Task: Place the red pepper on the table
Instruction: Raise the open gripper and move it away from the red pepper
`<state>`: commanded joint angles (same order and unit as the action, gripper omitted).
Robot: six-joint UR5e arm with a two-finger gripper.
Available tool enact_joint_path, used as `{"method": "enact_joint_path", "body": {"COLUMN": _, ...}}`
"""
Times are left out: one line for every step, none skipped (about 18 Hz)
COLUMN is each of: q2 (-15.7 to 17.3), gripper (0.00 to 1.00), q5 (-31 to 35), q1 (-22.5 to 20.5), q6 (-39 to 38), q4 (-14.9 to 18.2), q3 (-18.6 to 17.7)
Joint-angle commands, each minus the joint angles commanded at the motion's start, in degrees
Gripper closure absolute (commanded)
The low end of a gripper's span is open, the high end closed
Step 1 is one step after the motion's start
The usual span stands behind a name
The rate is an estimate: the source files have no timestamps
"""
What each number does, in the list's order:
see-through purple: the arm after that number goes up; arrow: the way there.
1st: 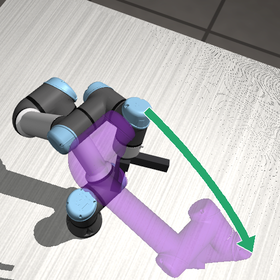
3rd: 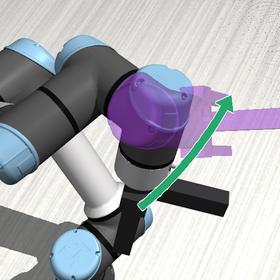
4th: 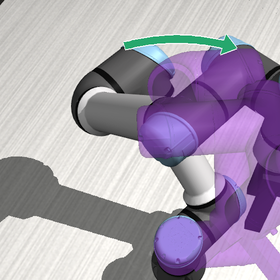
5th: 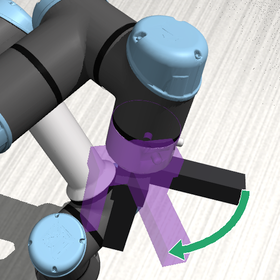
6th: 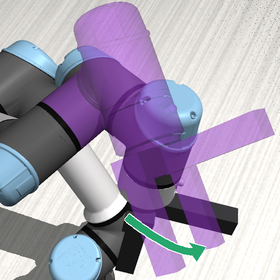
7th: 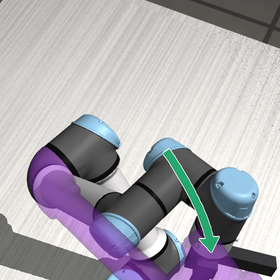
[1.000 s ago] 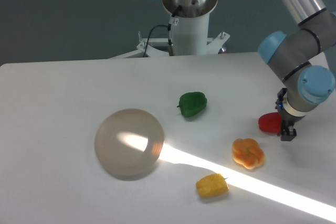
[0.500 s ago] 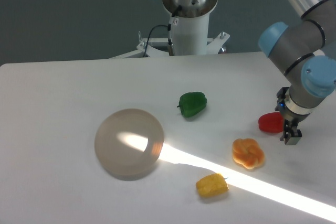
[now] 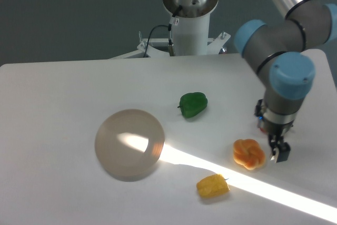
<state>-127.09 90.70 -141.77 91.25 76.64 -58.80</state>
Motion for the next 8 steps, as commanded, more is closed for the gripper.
{"method": "enact_joint_path", "body": {"q2": -0.4, "gripper": 0.0, "q5": 0.1, "q1": 0.1, "q6": -1.3, "q4": -0.6, "q3": 0.4}}
{"method": "enact_joint_path", "body": {"q2": -0.4, "gripper": 0.0, "q5": 0.1, "q1": 0.2, "q6": -1.9, "q4": -1.3, "q3": 0.5}}
{"method": "enact_joint_path", "body": {"q2": -0.7, "gripper": 0.0, "q5": 0.1, "q1": 0.7, "q6": -2.0, "q4": -1.9, "q3": 0.5}}
{"method": "enact_joint_path", "body": {"q2": -0.8, "gripper": 0.0, "q5": 0.1, "q1": 1.2, "q6": -2.5, "q4": -2.3, "q3": 0.5}}
{"method": "enact_joint_path", "body": {"q2": -0.9, "gripper": 0.0, "q5": 0.1, "q1": 1.5, "q6": -2.9, "q4": -2.8, "q3": 0.5}}
{"method": "enact_joint_path", "body": {"q2": -1.1, "gripper": 0.0, "q5": 0.0, "q1": 1.6, "q6": -3.2, "q4": -3.1, "q3": 0.5}}
{"method": "enact_joint_path", "body": {"q2": -1.3, "gripper": 0.0, "q5": 0.0, "q1": 1.7, "q6": -3.6, "q4": -3.2, "q3": 0.5}}
{"method": "enact_joint_path", "body": {"q2": -1.4, "gripper": 0.0, "q5": -0.1, "q1": 1.7, "q6": -4.1, "q4": -3.7, "q3": 0.5}}
